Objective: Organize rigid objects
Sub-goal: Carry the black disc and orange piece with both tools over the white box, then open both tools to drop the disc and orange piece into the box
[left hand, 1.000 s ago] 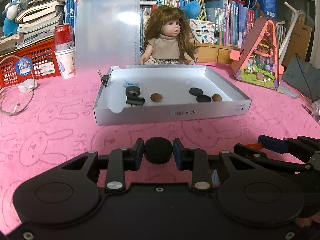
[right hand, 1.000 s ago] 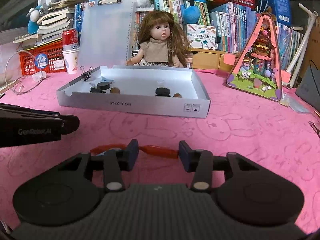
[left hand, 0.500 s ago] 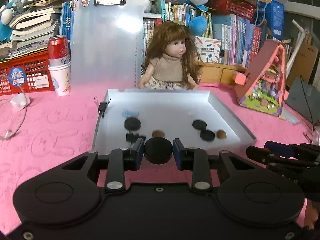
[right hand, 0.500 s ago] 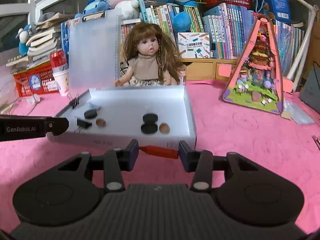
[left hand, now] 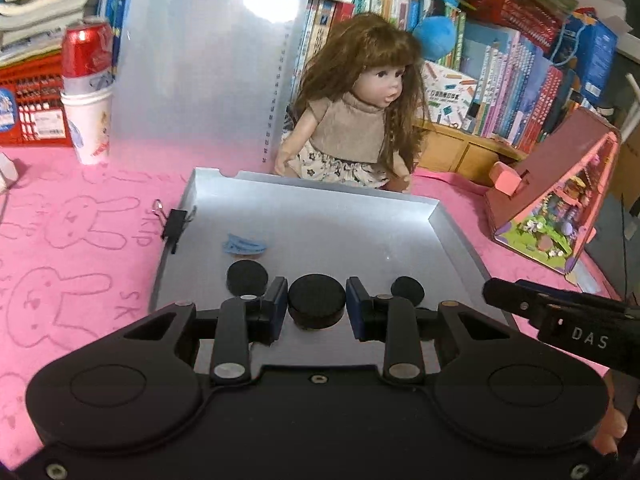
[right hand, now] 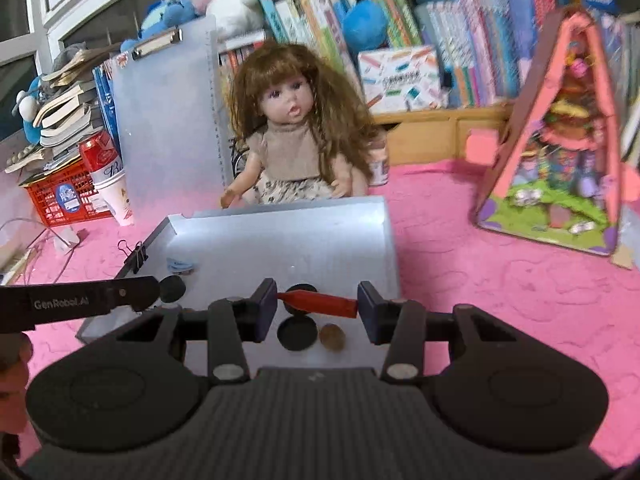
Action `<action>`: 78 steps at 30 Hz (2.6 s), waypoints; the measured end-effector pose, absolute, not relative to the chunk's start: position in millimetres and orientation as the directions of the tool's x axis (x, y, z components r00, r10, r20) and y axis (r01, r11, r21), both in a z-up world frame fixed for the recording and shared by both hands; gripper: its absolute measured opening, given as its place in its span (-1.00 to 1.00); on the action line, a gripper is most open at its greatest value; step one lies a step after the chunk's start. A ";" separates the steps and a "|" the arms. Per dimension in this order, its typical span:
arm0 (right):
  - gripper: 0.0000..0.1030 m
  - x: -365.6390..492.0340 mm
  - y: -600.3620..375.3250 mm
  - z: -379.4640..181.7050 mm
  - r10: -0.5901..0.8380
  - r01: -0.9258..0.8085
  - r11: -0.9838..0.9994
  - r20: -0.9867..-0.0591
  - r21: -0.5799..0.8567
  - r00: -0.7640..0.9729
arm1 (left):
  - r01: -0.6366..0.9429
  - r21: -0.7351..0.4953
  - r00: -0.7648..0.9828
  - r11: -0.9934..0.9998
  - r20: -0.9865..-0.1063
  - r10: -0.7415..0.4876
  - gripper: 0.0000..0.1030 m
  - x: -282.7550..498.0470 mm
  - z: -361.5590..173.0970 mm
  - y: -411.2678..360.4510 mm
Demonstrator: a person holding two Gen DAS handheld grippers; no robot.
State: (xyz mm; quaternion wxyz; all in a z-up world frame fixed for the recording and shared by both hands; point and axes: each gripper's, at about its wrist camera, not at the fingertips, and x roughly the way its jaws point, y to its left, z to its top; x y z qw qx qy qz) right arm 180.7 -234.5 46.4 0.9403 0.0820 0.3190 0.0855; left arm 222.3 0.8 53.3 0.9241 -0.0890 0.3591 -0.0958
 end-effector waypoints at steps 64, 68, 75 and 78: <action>0.57 185.0 -226.9 38.9 0.244 -0.179 0.969 -0.586 0.168 0.773 | 0.159 -0.075 0.767 0.984 -0.619 -0.171 0.14 207.8 46.0 -23.8; 0.60 168.2 -225.3 43.9 0.274 -0.218 0.962 -0.564 0.165 0.779 | 0.177 -0.082 0.770 0.981 -0.609 -0.190 0.15 190.8 49.4 -21.0; 0.64 132.4 -226.1 46.1 0.316 -0.281 0.948 -0.527 0.148 0.789 | 0.227 -0.038 0.776 0.973 -0.597 -0.204 0.19 156.7 48.1 -21.3; 0.66 116.6 -225.5 43.5 0.321 -0.302 0.945 -0.517 0.123 0.794 | 0.231 -0.041 0.770 0.972 -0.603 -0.209 0.20 144.3 44.8 -19.8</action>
